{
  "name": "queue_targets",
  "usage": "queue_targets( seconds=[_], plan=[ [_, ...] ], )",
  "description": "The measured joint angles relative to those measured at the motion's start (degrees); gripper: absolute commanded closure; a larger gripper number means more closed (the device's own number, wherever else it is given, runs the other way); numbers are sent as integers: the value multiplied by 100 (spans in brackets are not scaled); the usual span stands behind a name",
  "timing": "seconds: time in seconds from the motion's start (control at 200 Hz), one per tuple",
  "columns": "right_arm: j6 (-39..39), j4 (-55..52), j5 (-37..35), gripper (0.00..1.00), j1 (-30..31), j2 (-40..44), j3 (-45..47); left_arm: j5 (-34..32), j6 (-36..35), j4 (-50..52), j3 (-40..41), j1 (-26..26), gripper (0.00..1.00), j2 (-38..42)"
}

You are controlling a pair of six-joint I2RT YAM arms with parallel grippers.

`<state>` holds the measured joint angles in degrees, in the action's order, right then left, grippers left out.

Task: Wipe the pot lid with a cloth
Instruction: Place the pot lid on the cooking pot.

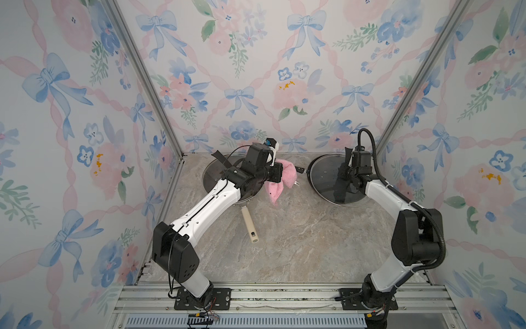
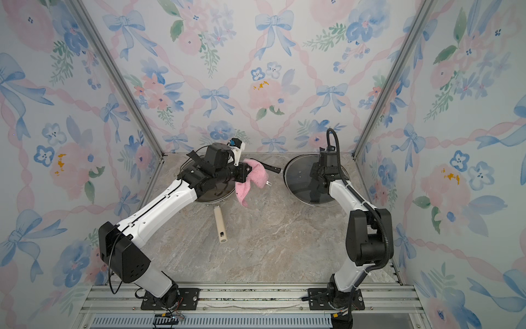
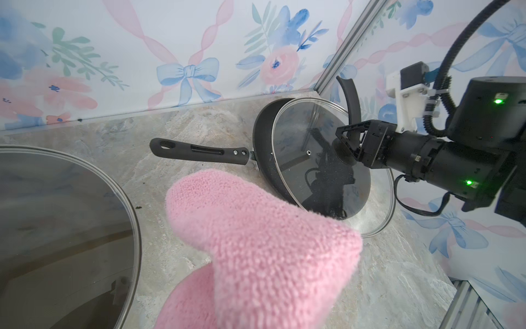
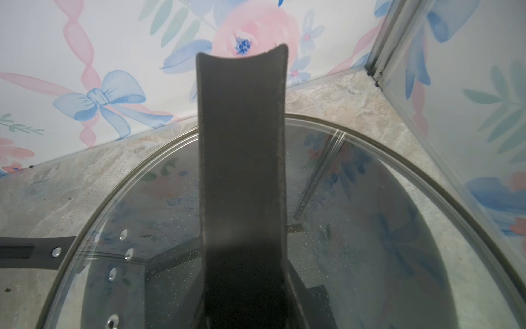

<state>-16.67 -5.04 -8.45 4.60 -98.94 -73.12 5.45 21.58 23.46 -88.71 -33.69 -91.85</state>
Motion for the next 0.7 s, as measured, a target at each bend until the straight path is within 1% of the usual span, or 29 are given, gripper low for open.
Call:
queue_targets(
  seconds=[0.14, 0.39, 0.7],
  plan=[
    [87, 221, 240, 100, -48, -400, -50, -162, 2, 7, 79, 74, 100, 7],
    [280, 789, 358, 100, -48, -601, -120, -358, 11, -2, 81, 149, 100, 11],
    [372, 940, 374, 100, -37, -999, -415, -496, 146, -2, 81, 149, 100, 11]
  ],
)
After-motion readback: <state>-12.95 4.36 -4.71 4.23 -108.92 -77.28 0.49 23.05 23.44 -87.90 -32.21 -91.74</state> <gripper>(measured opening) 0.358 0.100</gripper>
